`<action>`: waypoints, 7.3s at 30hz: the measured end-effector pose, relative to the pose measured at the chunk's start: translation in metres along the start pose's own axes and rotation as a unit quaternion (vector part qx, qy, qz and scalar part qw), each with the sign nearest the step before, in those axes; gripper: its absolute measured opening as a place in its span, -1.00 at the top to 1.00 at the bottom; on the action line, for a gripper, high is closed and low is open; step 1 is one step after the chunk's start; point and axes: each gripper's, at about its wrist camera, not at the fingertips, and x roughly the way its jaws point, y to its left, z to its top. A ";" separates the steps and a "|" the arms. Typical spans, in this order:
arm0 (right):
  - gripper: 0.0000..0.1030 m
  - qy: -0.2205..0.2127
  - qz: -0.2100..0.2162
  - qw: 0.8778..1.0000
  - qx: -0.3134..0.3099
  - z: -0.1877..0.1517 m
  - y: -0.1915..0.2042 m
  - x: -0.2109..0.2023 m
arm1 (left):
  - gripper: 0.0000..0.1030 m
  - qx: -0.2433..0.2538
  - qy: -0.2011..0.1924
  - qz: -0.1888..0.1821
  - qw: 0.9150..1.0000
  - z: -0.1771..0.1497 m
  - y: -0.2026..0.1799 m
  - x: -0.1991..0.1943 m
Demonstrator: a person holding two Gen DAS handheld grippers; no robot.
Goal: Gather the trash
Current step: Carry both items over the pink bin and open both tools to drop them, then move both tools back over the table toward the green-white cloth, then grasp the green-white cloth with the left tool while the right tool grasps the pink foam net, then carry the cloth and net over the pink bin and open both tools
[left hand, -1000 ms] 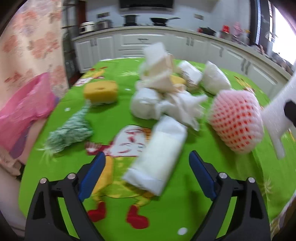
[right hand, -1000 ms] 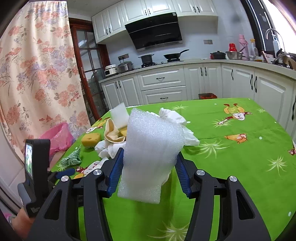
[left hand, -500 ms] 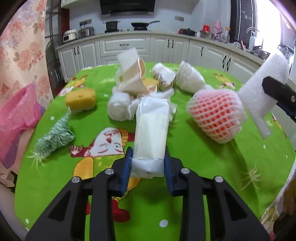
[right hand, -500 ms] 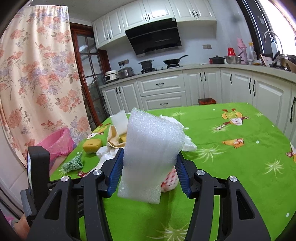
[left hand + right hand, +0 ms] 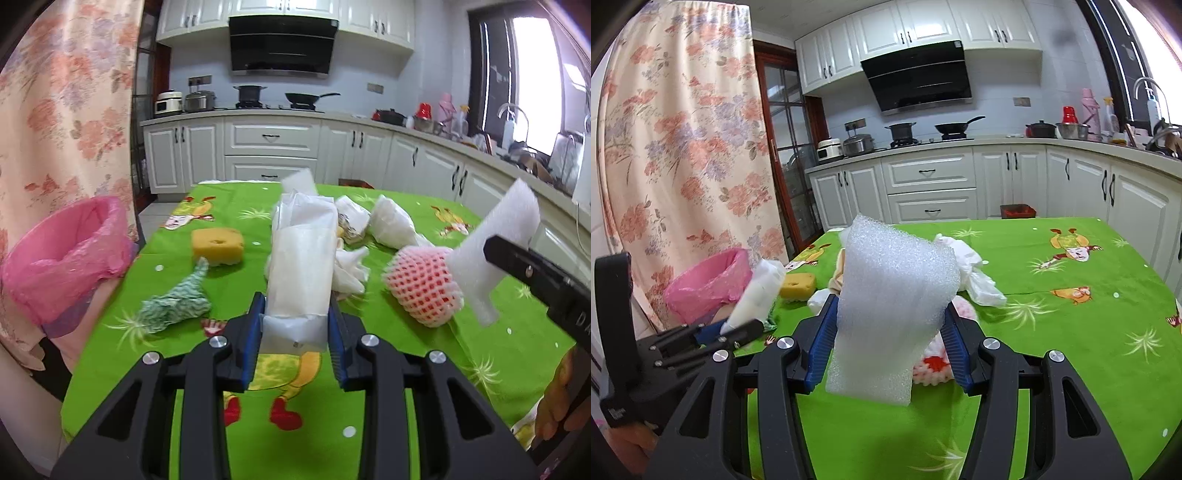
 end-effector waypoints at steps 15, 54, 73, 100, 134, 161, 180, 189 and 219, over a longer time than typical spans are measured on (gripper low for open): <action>-0.01 0.025 0.022 0.998 -0.051 -0.007 0.045 0.015 | 0.39 -0.031 -0.045 0.003 0.999 0.001 0.029 -0.036; -0.02 0.095 0.233 0.961 -0.111 0.076 0.275 0.184 | 0.38 -0.131 -0.068 0.179 0.973 0.057 0.306 -0.043; -0.46 0.117 0.244 0.959 -0.089 0.084 0.305 0.231 | -0.18 -0.140 -0.062 0.201 0.968 0.067 0.351 -0.026; -0.62 0.045 0.145 0.981 -0.124 0.033 0.172 0.097 | -0.90 -0.110 -0.109 0.147 0.977 0.018 0.178 -0.066; -0.65 0.076 -0.069 0.995 0.016 -0.013 -0.038 0.079 | -0.90 -0.027 -0.004 0.126 0.992 0.001 0.088 0.035; -0.53 0.124 -0.063 0.990 0.025 -0.022 -0.042 0.100 | -0.35 -0.014 0.114 0.092 0.989 0.006 0.102 0.114; 0.26 0.115 -0.050 0.992 0.006 -0.022 -0.037 0.096 | 0.27 -0.002 0.083 0.065 0.994 0.003 0.092 0.096; 0.33 0.103 -0.026 0.994 -0.017 -0.019 -0.017 0.084 | 0.27 -0.004 0.045 0.062 0.997 -0.002 0.087 0.057; 0.33 0.111 0.109 0.978 -0.139 -0.012 0.122 0.085 | 0.26 -0.053 -0.046 0.103 0.992 -0.015 0.137 -0.049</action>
